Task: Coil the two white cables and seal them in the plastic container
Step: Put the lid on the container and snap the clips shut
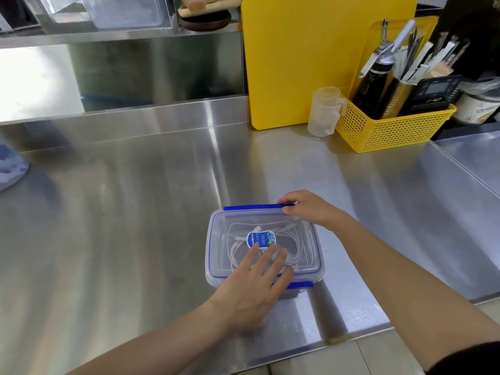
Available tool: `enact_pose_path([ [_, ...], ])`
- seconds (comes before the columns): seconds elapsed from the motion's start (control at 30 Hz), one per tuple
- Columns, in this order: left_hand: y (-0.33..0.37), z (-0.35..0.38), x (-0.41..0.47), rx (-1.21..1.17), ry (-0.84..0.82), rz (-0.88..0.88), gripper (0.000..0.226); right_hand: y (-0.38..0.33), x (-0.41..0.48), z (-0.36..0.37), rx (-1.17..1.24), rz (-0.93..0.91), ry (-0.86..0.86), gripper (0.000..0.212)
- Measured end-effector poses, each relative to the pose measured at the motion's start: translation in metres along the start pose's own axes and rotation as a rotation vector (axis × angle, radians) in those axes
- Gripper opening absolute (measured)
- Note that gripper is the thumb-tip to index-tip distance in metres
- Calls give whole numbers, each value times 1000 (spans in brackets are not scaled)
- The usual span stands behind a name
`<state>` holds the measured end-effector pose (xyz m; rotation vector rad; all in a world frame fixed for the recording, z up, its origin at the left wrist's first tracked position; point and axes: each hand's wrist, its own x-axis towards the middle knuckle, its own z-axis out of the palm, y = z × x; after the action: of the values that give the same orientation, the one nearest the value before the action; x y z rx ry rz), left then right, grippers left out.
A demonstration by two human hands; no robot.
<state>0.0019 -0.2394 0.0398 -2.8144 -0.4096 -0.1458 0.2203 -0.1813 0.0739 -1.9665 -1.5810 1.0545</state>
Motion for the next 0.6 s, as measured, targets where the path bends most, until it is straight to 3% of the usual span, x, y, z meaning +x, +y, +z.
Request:
enact_pose_path([
  [0.2,-11,-5,16,-63,46,29,41,-16,8,21,-417,-37,23,38],
  [0.3,-18,-3,25,-75,86,53,46,-24,10,33,-637,-169,84,42],
  [0.47,-28,10,31,-221,87,131,56,-28,9,46,-575,-237,70,49],
  [0.6,-27,17,28,-296,55,189,56,-29,13,51,-472,-202,191,39],
])
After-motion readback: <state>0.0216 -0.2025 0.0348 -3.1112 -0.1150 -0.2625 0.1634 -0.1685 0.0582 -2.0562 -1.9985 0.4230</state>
